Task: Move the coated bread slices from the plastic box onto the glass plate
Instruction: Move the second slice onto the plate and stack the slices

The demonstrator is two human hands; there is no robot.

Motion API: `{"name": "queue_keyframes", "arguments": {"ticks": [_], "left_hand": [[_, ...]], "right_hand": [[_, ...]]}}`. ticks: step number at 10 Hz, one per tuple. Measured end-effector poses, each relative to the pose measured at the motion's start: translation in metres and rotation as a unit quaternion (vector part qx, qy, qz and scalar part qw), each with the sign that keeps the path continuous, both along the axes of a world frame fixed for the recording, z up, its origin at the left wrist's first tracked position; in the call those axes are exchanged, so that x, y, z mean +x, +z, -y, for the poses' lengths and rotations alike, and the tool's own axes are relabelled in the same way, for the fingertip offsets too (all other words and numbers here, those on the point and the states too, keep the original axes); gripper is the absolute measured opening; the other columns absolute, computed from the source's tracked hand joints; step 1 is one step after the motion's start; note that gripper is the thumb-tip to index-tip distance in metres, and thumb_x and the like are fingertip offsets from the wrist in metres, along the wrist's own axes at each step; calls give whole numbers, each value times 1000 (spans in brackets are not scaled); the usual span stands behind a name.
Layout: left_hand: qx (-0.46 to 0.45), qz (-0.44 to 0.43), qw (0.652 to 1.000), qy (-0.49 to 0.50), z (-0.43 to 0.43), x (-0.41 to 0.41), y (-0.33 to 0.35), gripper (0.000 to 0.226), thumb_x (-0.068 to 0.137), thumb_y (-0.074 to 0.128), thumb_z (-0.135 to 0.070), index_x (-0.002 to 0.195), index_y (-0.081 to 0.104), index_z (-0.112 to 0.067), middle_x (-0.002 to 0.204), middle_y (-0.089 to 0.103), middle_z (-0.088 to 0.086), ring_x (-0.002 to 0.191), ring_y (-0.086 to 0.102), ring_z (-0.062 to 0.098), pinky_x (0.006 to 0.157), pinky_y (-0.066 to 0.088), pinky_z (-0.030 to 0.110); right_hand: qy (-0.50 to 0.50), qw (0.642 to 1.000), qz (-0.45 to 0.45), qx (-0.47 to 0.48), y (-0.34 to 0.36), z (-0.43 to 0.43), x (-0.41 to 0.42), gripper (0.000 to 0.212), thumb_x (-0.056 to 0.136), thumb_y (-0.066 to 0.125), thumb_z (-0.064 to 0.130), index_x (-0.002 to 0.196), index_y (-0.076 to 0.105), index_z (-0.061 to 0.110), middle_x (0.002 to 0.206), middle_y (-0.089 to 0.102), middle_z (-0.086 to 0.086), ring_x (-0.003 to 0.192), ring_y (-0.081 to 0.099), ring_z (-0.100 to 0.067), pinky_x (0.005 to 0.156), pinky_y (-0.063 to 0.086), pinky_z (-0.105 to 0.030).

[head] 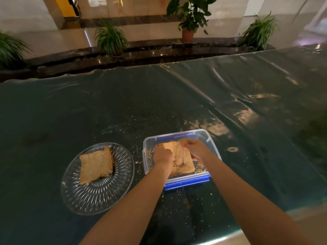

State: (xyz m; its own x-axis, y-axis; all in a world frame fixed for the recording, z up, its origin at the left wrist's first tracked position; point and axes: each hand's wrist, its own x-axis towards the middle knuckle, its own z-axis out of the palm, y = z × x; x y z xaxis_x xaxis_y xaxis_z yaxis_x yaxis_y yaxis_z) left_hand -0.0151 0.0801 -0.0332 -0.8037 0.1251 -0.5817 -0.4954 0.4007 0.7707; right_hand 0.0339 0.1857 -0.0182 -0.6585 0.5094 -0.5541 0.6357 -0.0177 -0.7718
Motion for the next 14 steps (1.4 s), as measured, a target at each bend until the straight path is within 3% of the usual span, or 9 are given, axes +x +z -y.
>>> {"name": "queue_keyframes", "arguments": {"ticks": [1, 2, 4, 7, 8, 10, 11, 13, 14], "left_hand": [[34, -27, 999, 1, -2, 1, 19, 45, 93, 39, -4, 138, 43, -5, 135, 55, 21, 110, 57, 34, 97, 46, 41], [71, -28, 997, 18, 1, -2, 30, 52, 97, 36, -11, 149, 32, -15, 130, 56, 12, 91, 55, 18, 82, 49, 33], [92, -114, 989, -20, 24, -13, 49, 52, 100, 31, -37, 151, 27, -26, 157, 34, 2, 143, 35, 26, 114, 32, 39], [116, -81, 988, 56, 90, -46, 60, 54, 96, 45, -29, 148, 34, -19, 151, 42, 6, 137, 42, 28, 115, 36, 45], [120, -56, 987, 93, 126, -58, 54, 52, 93, 52, -22, 144, 41, -13, 144, 51, 8, 129, 51, 29, 110, 43, 45], [117, -27, 980, 156, 206, -75, 27, 42, 91, 53, -9, 132, 54, -8, 121, 61, 4, 106, 60, 25, 85, 55, 40], [106, -28, 979, 170, 234, -83, 15, 40, 89, 51, -2, 129, 58, -4, 129, 63, 15, 117, 60, 33, 100, 50, 48], [58, -29, 985, 160, 262, -98, -5, 44, 90, 55, -6, 134, 54, -8, 131, 62, 13, 119, 59, 28, 101, 51, 44], [18, -46, 988, 145, 269, -103, -12, 41, 91, 55, -11, 132, 56, -11, 129, 64, 10, 118, 60, 26, 100, 51, 39]], "right_hand": [[-4, 1000, -21, -6, 18, -5, 0, 21, 92, 53, 27, 89, 63, 8, 62, 42, -1, 59, 40, -12, 55, 35, -22], [-30, 998, -47, -1, 31, -5, -4, 30, 91, 53, 26, 109, 64, 4, 74, 57, -17, 72, 53, -21, 67, 46, -28], [-34, 996, -81, 12, 59, 17, -13, 32, 91, 51, 24, 111, 60, 1, 123, 54, -34, 104, 61, -42, 99, 42, -62], [-22, 993, -117, -13, 74, 74, -47, 26, 89, 57, 17, 111, 63, 4, 115, 65, -20, 109, 61, -36, 93, 50, -51], [3, 993, -113, -30, 65, 105, -61, 31, 88, 59, 16, 115, 60, 2, 106, 65, -13, 93, 61, -26, 83, 52, -42], [39, 995, -52, -74, 39, 176, -90, 37, 89, 58, 17, 123, 55, 4, 109, 64, -13, 103, 62, -29, 90, 51, -41], [47, 994, -45, -92, 24, 203, -102, 25, 88, 55, 7, 110, 61, -4, 102, 66, -24, 88, 63, -30, 80, 50, -39], [61, 997, -22, -45, -7, 232, -125, 22, 86, 54, 5, 103, 66, 0, 78, 61, -7, 71, 57, -20, 65, 45, -34], [67, 998, -4, 6, -21, 242, -133, 25, 86, 53, 9, 107, 65, 5, 85, 62, -6, 74, 58, -19, 64, 47, -31]]}}
